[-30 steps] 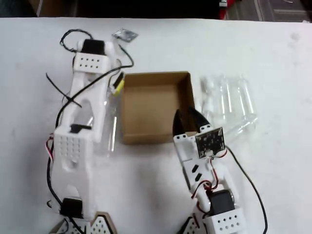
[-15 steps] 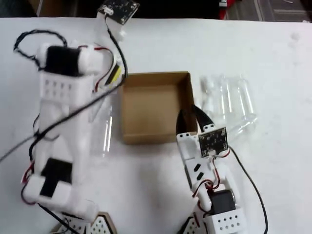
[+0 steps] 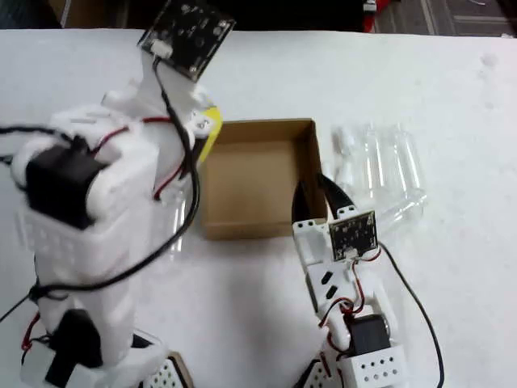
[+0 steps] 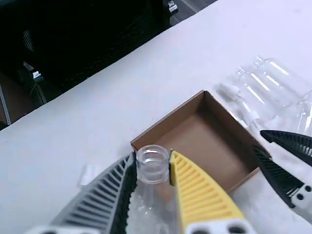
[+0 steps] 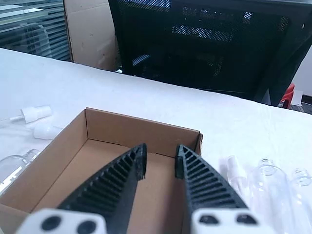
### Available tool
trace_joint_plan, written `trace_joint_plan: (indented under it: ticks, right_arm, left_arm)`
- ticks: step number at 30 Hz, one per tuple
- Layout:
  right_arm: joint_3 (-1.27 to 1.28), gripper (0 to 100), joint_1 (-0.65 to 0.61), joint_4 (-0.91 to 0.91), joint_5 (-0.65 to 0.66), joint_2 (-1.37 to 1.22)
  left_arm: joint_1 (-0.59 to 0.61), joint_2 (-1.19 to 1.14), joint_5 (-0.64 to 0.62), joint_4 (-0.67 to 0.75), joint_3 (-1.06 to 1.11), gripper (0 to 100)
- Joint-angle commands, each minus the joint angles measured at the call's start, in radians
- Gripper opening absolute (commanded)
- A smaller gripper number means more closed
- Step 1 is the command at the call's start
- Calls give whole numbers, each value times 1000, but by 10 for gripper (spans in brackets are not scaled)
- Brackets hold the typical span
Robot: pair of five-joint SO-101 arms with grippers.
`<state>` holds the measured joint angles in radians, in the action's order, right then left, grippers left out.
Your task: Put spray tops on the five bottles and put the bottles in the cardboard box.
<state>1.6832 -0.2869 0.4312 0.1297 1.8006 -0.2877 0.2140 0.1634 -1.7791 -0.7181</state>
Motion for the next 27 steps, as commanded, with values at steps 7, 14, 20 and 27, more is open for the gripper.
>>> trace_joint_plan:
  ticks: [7,14,20,27]
  right_arm:
    - [8,84,15,-30,12,1]
    - [8,84,15,-30,12,1]
    - [8,84,16,-35,12,1]
    - [8,84,16,-35,12,1]
  left_arm:
    - [-36,88,-110,25,144,21]
    - [-36,91,-190,219,310,21]
    - [-62,90,-239,486,506,21]
    - [-33,88,-255,1119,928,21]
